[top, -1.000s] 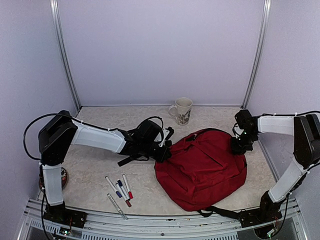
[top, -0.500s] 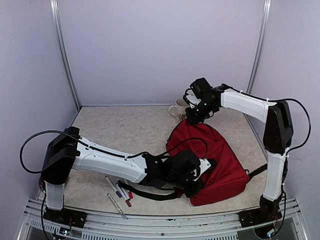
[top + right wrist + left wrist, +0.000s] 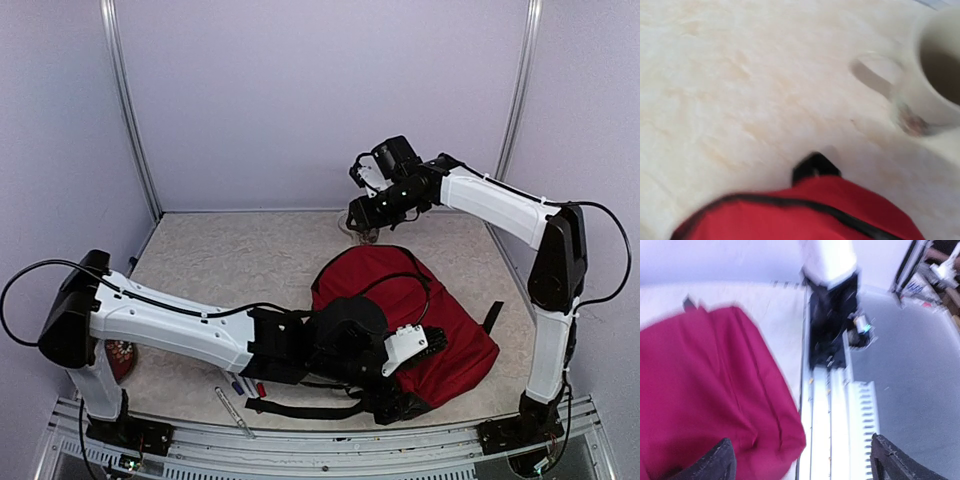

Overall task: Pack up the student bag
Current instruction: Rotate the student bag at the center of the board.

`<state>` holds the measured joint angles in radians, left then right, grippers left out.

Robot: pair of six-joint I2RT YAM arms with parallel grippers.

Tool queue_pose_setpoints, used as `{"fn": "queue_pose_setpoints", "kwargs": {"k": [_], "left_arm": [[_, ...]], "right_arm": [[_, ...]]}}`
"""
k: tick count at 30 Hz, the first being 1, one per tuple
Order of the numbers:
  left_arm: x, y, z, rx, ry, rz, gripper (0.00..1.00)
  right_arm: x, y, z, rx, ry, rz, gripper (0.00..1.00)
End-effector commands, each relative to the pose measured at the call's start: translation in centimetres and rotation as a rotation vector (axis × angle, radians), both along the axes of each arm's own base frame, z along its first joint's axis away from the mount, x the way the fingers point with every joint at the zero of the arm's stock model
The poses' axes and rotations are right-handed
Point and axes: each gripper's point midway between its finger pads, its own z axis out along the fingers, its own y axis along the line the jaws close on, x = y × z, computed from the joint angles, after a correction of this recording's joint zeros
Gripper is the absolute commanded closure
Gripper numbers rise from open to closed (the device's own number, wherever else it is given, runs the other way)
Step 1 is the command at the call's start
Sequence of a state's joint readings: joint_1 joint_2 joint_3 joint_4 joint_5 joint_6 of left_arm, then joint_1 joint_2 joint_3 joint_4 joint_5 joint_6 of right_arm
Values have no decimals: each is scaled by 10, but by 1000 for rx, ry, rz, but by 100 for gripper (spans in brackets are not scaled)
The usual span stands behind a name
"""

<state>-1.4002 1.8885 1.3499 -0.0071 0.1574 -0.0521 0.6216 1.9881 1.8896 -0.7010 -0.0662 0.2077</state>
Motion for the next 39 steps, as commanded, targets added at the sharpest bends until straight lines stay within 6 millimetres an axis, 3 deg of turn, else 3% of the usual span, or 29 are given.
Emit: {"fn": "queue_pose_setpoints", "kwargs": {"k": [1, 4, 6, 9, 13, 17, 22, 26, 27, 29, 31, 35, 36, 39], "left_arm": [[25, 16, 95, -248, 3, 18, 2], [96, 44, 88, -213, 43, 224, 1], [154, 68, 74, -166, 63, 399, 3], [215, 96, 46, -67, 73, 615, 5], [265, 117, 15, 18, 80, 751, 5], [304, 123, -23, 111, 98, 818, 2], [313, 109, -72, 166, 158, 778, 1], [308, 102, -91, 162, 211, 757, 6], [305, 102, -93, 160, 224, 753, 9], [300, 103, -95, 150, 246, 742, 22], [294, 107, -93, 132, 263, 739, 47], [282, 119, -81, 83, 283, 751, 92], [280, 122, -77, 74, 286, 756, 99], [267, 131, -62, 37, 302, 755, 100]], "right_arm": [[-21, -59, 16, -99, -16, -131, 34], [-50, -95, 2, -101, 52, -213, 30], [-77, -103, -12, -35, 136, -202, 32], [-116, -120, -33, 17, 230, -226, 34], [-159, -160, -63, 9, 297, -343, 33], [-180, -182, -89, 49, 355, -419, 30], [-190, -184, -127, 65, 415, -446, 12], [-193, -191, -160, -7, 457, -470, 14], [-192, -187, -165, -6, 469, -457, 18], [-185, -179, -168, 8, 469, -426, 38], [-173, -174, -164, 13, 438, -409, 62], [-136, -171, -149, -43, 351, -389, 91], [-124, -171, -144, -74, 324, -376, 99], [-94, -174, -135, -177, 273, -366, 100]]}}
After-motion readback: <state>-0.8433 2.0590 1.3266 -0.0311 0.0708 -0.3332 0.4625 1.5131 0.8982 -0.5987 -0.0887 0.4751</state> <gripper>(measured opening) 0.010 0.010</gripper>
